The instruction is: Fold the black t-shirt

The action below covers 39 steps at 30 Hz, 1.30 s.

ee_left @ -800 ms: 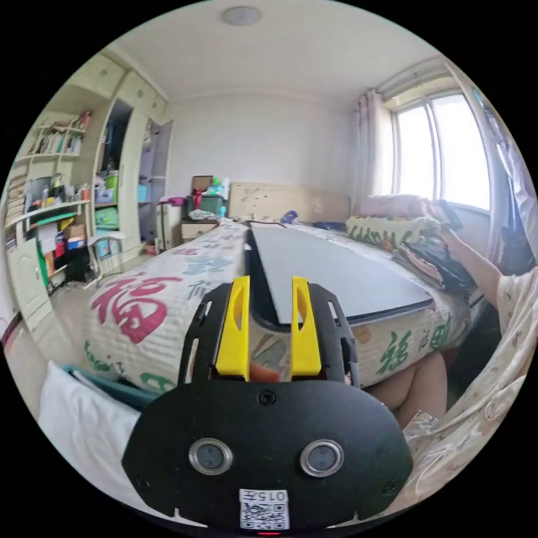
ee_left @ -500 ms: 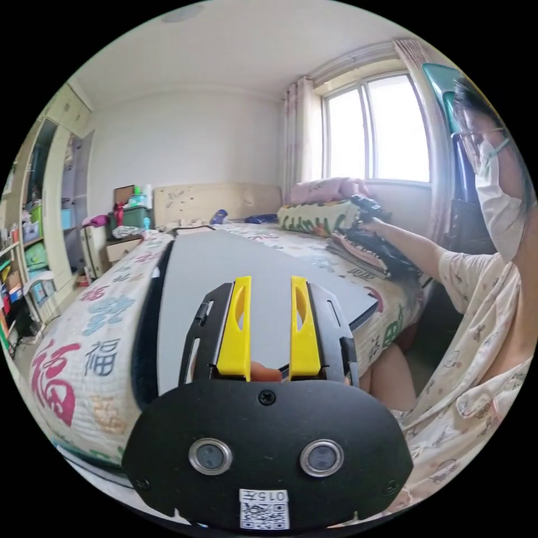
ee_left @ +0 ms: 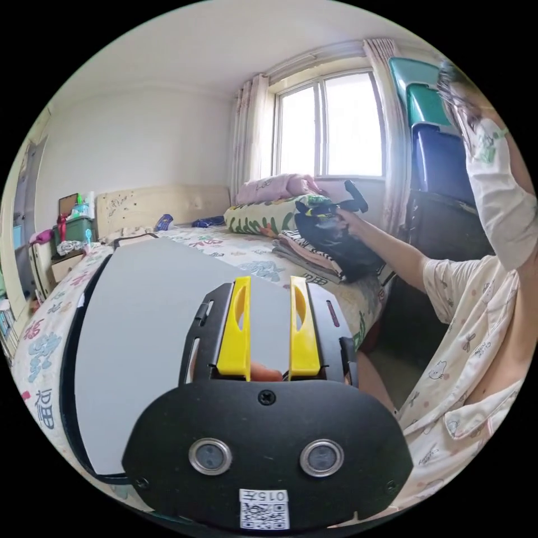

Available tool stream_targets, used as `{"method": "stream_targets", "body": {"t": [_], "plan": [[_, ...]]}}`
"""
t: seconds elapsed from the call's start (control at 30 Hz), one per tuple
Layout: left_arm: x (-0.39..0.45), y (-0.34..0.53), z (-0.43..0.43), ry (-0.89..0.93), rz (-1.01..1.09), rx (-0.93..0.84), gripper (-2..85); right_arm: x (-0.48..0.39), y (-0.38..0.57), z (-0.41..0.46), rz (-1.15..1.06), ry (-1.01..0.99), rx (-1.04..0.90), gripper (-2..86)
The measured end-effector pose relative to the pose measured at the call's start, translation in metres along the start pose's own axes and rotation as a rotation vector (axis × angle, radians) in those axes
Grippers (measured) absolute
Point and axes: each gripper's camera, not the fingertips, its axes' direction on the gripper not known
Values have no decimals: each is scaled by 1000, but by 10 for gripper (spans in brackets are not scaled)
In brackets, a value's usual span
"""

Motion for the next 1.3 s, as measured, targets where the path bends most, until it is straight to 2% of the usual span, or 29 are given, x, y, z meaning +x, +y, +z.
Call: {"method": "stream_targets", "body": {"t": [0.1, 0.13, 0.2, 0.27, 0.33, 0.47, 0.57, 0.73, 0.83, 0.97, 1.1, 1.3], "plan": [[2, -11, 7, 70, -35, 36, 106, -48, 27, -76, -109, -352, 122, 36], [1, -18, 12, 103, -85, 83, 107, -80, 33, -97, -162, -389, 140, 36], [2, -30, 27, 186, -141, 129, 109, -130, 41, -119, -240, -335, 148, 36], [9, -43, 45, 252, -147, 102, 112, -165, 52, -133, -295, -282, 117, 37], [18, -51, 58, 279, -138, 49, 117, -180, 85, -162, -306, -321, 127, 39], [17, -70, 69, 242, -85, -29, 116, -167, 160, -230, -291, -284, 269, 41], [-6, -107, 104, 365, -120, -104, 108, -142, 225, -280, -215, -215, 372, 40], [-34, -178, 230, 390, -304, -274, 127, -118, 303, -337, -148, -201, 501, 41], [-26, -199, 319, 372, -288, -403, 136, -118, 322, -353, -142, -168, 531, 41], [-19, -207, 401, 367, -308, -462, 150, -111, 335, -370, -137, -145, 539, 42], [-6, -213, 468, 550, -308, -551, 169, -106, 344, -386, -151, -127, 519, 43], [17, -199, 493, 748, -341, -560, 115, -118, 354, -395, -220, -28, 533, 44]]}}
